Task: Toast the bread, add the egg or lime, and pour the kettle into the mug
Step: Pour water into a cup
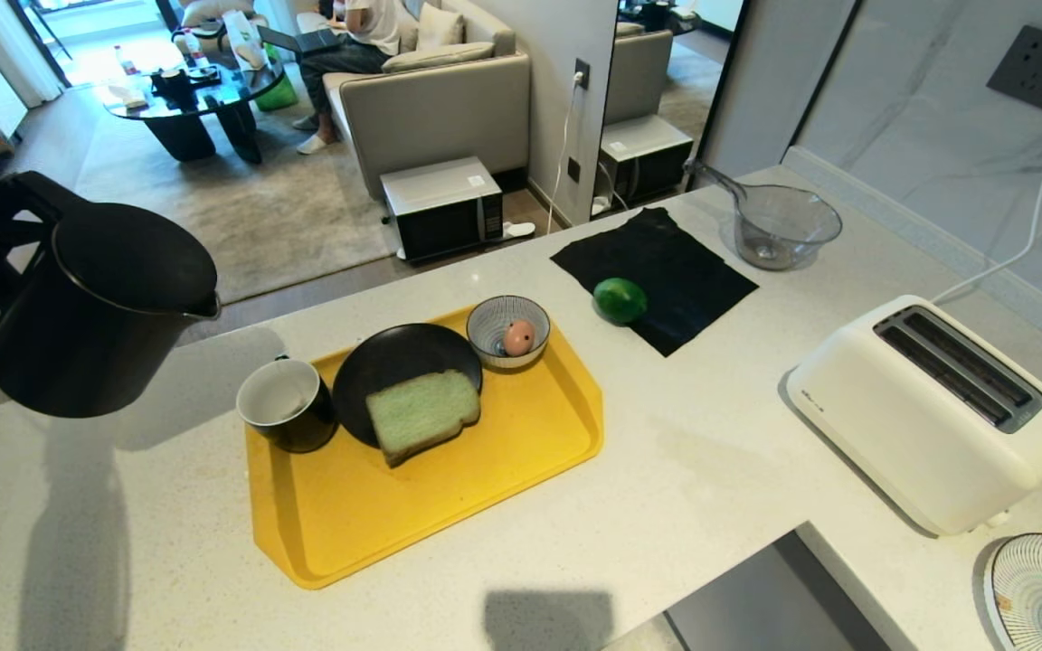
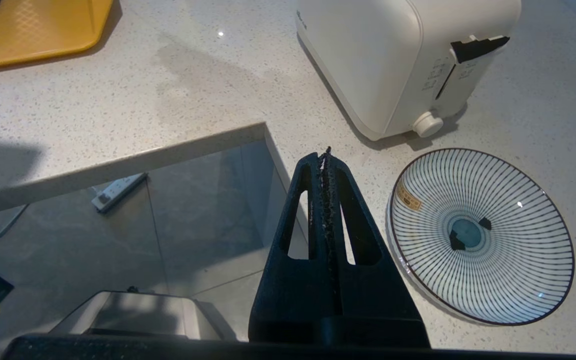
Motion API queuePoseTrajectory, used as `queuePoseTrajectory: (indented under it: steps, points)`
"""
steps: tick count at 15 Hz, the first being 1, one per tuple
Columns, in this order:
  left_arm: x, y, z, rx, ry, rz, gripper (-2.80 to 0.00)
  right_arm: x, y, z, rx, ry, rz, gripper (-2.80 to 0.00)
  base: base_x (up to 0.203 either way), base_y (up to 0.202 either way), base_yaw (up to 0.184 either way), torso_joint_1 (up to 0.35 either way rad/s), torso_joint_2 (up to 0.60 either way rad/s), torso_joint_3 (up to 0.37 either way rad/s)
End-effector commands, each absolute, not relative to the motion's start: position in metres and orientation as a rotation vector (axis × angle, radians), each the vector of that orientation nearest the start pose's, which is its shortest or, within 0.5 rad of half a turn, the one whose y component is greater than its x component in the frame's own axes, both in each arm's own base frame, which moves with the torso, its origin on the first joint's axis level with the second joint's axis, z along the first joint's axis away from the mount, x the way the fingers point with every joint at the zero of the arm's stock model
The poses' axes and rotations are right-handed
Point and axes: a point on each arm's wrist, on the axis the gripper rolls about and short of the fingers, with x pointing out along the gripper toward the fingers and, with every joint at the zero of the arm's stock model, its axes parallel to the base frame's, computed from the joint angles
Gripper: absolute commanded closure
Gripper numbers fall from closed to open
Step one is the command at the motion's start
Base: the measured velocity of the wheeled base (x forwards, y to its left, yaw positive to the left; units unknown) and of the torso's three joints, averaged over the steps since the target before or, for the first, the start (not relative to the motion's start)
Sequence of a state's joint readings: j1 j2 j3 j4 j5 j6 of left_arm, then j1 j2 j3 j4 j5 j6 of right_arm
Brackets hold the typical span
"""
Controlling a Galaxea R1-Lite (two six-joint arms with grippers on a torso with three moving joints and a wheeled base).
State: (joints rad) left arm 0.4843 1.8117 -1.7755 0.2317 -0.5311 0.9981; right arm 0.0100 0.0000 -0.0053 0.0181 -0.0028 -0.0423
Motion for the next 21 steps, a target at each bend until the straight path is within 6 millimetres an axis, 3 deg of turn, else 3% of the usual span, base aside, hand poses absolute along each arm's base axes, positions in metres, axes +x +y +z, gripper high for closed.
queuePoseTrajectory:
  steps: [1,8,21]
  points:
    - [0.317,0.142,0.337,0.882,0.172,-0.169,0.0,-0.023,0.0,0.075,-0.043,0.013,0.008,0.0,0.0,0.0,0.0,0.0,0.0,0.0]
    - [0.326,0.122,0.34,0.976,0.157,-0.19,0.0,-0.023,0.0,0.075,-0.043,0.012,0.008,0.0,0.0,0.0,0.0,0.0,0.0,0.0]
    - [0.329,0.106,0.342,1.185,0.156,-0.21,0.0,-0.023,0.0,0.075,-0.043,0.013,0.007,0.0,0.0,0.0,0.0,0.0,0.0,0.0]
